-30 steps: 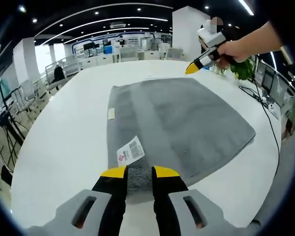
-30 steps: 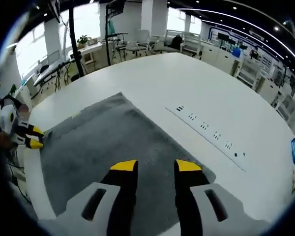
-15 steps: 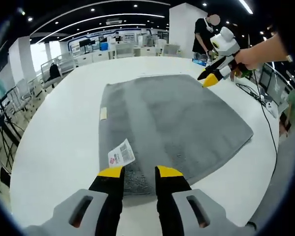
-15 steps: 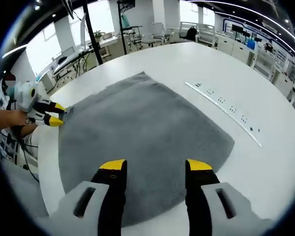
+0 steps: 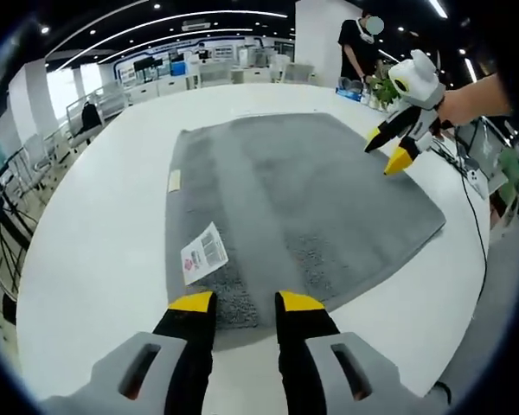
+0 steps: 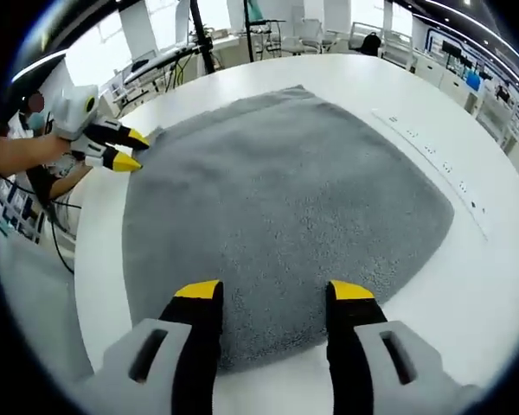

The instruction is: Fold the towel on the table until its edges align and the towel forms a compact rectangular stack.

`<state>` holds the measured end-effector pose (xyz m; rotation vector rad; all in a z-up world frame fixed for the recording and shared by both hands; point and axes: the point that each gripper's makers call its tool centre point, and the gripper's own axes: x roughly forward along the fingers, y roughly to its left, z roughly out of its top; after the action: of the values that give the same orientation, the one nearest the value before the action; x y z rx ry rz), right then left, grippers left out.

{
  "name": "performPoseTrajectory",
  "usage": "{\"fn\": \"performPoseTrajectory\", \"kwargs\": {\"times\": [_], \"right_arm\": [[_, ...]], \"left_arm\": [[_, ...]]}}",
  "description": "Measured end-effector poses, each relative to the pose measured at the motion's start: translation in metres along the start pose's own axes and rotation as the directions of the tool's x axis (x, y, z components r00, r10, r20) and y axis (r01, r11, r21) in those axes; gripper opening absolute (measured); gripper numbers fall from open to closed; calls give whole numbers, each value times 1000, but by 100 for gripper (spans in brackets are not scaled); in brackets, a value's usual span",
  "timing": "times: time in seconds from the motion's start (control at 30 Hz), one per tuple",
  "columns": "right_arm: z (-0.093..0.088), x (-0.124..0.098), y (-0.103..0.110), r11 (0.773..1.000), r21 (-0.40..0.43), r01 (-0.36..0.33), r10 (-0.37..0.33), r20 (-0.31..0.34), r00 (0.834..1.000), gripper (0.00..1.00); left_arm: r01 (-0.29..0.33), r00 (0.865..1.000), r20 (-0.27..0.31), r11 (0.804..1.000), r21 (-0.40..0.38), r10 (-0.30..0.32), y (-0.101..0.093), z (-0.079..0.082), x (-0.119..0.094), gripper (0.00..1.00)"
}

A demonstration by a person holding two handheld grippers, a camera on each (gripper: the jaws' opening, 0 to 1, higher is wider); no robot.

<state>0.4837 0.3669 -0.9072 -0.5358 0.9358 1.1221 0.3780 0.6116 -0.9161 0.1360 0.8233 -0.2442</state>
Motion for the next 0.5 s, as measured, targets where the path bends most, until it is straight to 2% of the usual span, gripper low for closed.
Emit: {"fn": "performPoseTrajectory", "kwargs": {"times": [0.13,0.23,0.3,0.5], "right_arm": [[-11,2,-1,998,-55,16,-19,-48,999,48],[-15,6,-5,994,-108,37,-42,-50,998,48],[-11,4,-3,996,-85,41,-45,-47,998,47],[-18,3,-5,993,-110,32,-40,-70,997,47]], "left_arm": [[5,1000,-13,1000,8,-5,-1,0,0,28],[14,1000,-11,1000,10,-14,-1,-1,1,28],[12,1000,-11,1000,11,-11,-1,-1,0,28],[22,1000,-21,1000,21,-22,-11,-1,0,28]]}}
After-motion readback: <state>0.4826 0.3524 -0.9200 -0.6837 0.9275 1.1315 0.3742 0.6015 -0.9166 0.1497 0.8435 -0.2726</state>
